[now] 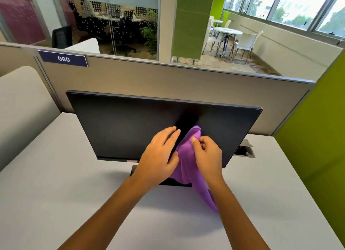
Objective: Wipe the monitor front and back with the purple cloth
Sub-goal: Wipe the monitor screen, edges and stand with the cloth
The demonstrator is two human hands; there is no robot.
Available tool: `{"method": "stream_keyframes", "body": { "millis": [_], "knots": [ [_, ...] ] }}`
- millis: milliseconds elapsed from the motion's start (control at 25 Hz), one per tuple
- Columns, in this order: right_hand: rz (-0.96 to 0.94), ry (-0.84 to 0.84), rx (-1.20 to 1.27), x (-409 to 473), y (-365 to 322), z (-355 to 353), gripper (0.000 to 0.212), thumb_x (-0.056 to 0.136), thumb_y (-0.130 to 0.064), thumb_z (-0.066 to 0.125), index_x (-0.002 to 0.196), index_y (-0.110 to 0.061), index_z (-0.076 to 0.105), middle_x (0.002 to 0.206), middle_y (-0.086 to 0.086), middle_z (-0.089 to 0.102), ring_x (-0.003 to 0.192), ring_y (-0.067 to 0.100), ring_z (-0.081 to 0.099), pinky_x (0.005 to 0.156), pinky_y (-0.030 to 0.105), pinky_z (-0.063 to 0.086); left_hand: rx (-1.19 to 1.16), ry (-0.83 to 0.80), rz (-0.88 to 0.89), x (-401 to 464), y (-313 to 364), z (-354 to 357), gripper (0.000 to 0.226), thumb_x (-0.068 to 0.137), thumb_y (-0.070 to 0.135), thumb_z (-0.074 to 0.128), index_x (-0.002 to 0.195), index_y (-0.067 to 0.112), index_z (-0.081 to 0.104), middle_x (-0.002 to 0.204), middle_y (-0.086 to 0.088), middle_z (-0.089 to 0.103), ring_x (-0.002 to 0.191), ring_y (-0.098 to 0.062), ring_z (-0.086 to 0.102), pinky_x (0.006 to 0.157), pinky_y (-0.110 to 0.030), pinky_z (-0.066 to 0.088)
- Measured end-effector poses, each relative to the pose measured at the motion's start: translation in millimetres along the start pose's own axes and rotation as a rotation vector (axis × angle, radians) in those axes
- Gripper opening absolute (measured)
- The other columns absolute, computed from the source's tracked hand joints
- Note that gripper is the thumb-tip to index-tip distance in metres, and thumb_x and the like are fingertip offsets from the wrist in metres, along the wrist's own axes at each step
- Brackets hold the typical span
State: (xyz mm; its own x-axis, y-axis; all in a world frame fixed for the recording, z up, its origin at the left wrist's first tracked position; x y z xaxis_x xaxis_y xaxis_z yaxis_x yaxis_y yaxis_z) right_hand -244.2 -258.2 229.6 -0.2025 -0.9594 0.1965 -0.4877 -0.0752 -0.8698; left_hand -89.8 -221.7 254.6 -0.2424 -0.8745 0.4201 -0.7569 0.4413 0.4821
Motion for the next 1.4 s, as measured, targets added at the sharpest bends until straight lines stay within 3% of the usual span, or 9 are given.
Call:
{"method": "stream_keyframes", "body": {
  "millis": [120, 320, 520, 680, 760, 880, 1080, 1240, 1400],
  "knots": [
    [-0.144, -0.24, 0.035, -7, -62, 19, 0.012, 0.095, -0.029, 0.052, 0.084, -0.027, 0.058, 0.077, -0.012, 0.062, 0.074, 0.007, 0.061, 0.063, 0.017, 0.051, -0.398, -0.115, -0.217, -35, -28, 7, 0.049, 0.093, 0.04, 0.053, 0.139, 0.03, 0.04, 0.136, 0.013, 0.046, 0.12, 0.0, 0.047, 0.099, -0.025, 0.047],
    [-0.264, -0.576, -0.027, -22, -131, 61, 0.015, 0.097, -0.021, 0.049, 0.101, -0.02, 0.064, 0.092, -0.004, 0.067, 0.087, 0.01, 0.062, 0.076, 0.023, 0.051, -0.499, 0.019, -0.436, -64, -75, -25, 0.028, 0.082, 0.055, 0.058, 0.106, 0.043, 0.051, 0.095, 0.025, 0.061, 0.087, -0.001, 0.061, 0.07, -0.01, 0.047],
    [-0.38, -0.419, -0.33, -29, -170, 121, 0.011, 0.093, -0.015, 0.055, 0.096, -0.015, 0.065, 0.088, -0.001, 0.068, 0.078, 0.014, 0.062, 0.074, 0.033, 0.053, -0.38, 0.221, -0.525, -91, -140, -85, 0.022, 0.085, 0.047, 0.058, 0.08, 0.027, 0.064, 0.071, 0.01, 0.063, 0.065, -0.013, 0.062, 0.056, -0.011, 0.045],
    [-0.396, -0.372, -0.428, -37, -192, 180, 0.015, 0.092, -0.022, 0.055, 0.104, -0.02, 0.064, 0.096, -0.004, 0.069, 0.084, 0.014, 0.062, 0.077, 0.035, 0.054, -0.331, 0.242, -0.583, -105, -201, -131, 0.011, 0.089, 0.036, 0.059, 0.097, 0.029, 0.055, 0.079, 0.015, 0.059, 0.069, -0.009, 0.062, 0.059, -0.008, 0.047],
    [-0.44, -0.277, -0.408, -39, -210, 198, 0.016, 0.092, -0.024, 0.055, 0.104, -0.021, 0.065, 0.095, -0.006, 0.069, 0.082, 0.011, 0.062, 0.074, 0.03, 0.054, -0.252, 0.292, -0.58, -111, -227, -154, 0.029, 0.088, 0.033, 0.061, 0.112, 0.03, 0.045, 0.086, 0.015, 0.055, 0.065, -0.005, 0.059, 0.058, -0.005, 0.044],
    [-0.526, -0.123, -0.361, -37, -237, 211, 0.014, 0.092, -0.02, 0.054, 0.096, -0.019, 0.068, 0.088, -0.006, 0.07, 0.077, 0.011, 0.063, 0.07, 0.027, 0.053, -0.15, 0.342, -0.586, -113, -257, -180, 0.03, 0.092, 0.03, 0.057, 0.106, 0.034, 0.031, 0.088, 0.009, 0.052, 0.058, -0.007, 0.054, 0.049, -0.002, 0.038],
    [-0.653, 0.112, -0.325, -33, -270, 217, 0.011, 0.089, -0.016, 0.057, 0.092, -0.015, 0.068, 0.086, -0.003, 0.069, 0.079, 0.015, 0.062, 0.072, 0.022, 0.045, 0.068, 0.25, -0.501, -104, -289, -199, 0.0, 0.096, 0.018, 0.051, 0.096, 0.018, 0.052, 0.085, -0.001, 0.061, 0.065, -0.014, 0.055, 0.059, -0.03, 0.052],
    [-0.663, 0.172, -0.511, -30, -269, 221, 0.014, 0.089, -0.015, 0.058, 0.098, -0.012, 0.068, 0.1, 0.004, 0.066, 0.092, 0.024, 0.057, 0.081, 0.031, 0.042, -0.102, 0.25, -0.528, -85, -280, -181, 0.028, 0.096, 0.015, 0.052, 0.124, 0.015, 0.059, 0.11, -0.004, 0.068, 0.091, -0.02, 0.065, 0.081, -0.026, 0.052],
    [-0.584, 0.099, -0.681, -29, -252, 226, 0.025, 0.089, -0.022, 0.06, 0.113, -0.013, 0.061, 0.112, 0.005, 0.062, 0.103, 0.025, 0.056, 0.087, 0.04, 0.043, -0.468, 0.349, -0.585, -67, -262, -165, 0.033, 0.095, 0.018, 0.053, 0.127, 0.017, 0.06, 0.111, -0.002, 0.07, 0.084, -0.009, 0.061, 0.078, -0.011, 0.047]
  ]
}}
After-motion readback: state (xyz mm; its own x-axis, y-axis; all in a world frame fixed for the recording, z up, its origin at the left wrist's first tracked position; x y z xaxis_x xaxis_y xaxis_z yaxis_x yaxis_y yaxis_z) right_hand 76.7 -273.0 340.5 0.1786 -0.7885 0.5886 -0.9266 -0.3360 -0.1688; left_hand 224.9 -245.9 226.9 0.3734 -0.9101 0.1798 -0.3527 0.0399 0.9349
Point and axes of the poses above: each hand's wrist, its own x-axis towards the middle knuckle, its own z-axis out of the palm, y = z × x, the point moved 6 cm from there along x, towards the middle knuckle
